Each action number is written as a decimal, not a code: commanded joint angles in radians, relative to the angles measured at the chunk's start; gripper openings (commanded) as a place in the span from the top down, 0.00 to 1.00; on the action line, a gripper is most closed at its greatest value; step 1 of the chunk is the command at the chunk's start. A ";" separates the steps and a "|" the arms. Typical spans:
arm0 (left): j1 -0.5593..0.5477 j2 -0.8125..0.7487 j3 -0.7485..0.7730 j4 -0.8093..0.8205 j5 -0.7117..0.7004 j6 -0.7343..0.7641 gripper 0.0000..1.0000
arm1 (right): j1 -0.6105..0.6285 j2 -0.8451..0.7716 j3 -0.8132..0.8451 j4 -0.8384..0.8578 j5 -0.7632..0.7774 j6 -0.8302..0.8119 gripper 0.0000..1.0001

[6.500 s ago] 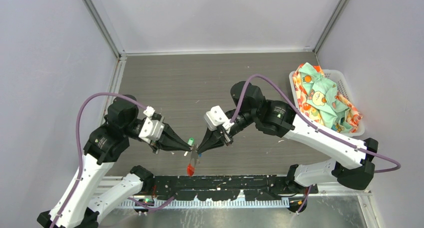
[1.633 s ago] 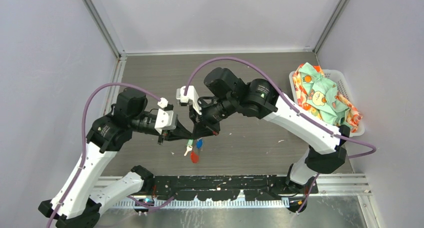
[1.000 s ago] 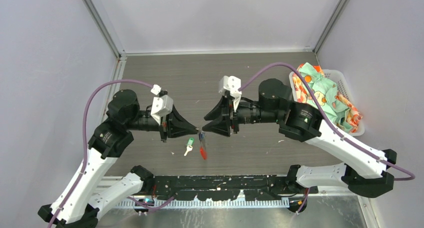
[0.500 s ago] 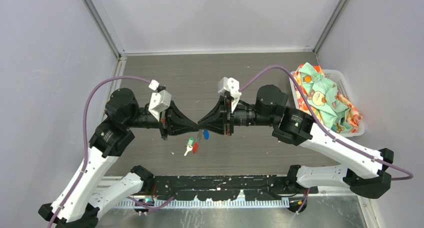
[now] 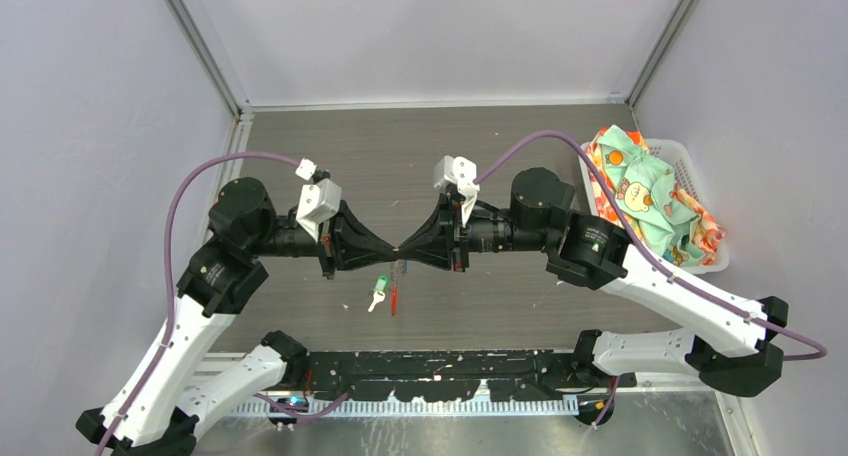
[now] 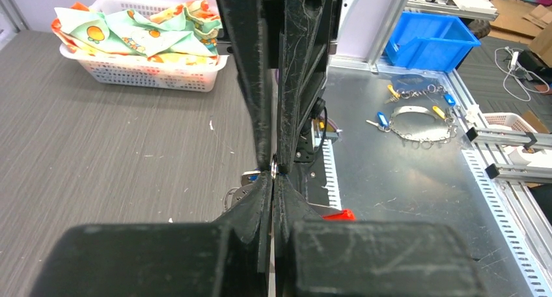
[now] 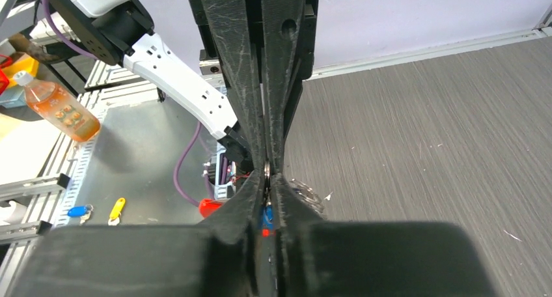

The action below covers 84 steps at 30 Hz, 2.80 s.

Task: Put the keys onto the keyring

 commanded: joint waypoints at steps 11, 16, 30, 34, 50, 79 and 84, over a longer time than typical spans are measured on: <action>-0.006 0.032 0.125 -0.354 -0.015 0.419 0.57 | -0.005 0.114 0.247 -0.295 0.002 -0.098 0.99; -0.006 0.112 0.241 -0.585 -0.012 0.615 0.59 | -0.005 0.191 0.368 -0.458 -0.022 -0.160 0.99; -0.007 0.156 0.245 -0.583 0.022 0.636 0.75 | -0.004 0.302 0.534 -0.628 -0.074 -0.198 0.99; -0.010 0.163 0.230 -0.531 0.042 0.580 0.75 | -0.003 0.323 0.560 -0.649 -0.083 -0.199 0.99; -0.035 0.175 0.212 -0.514 0.011 0.551 0.99 | -0.001 0.370 0.605 -0.675 -0.108 -0.195 0.99; -0.033 0.125 0.152 -0.081 0.131 0.068 0.99 | -0.015 -0.120 0.017 -0.089 -0.017 -0.311 0.49; -0.035 0.124 0.163 -0.092 0.147 0.074 1.00 | -0.016 -0.117 0.019 -0.086 -0.025 -0.348 0.52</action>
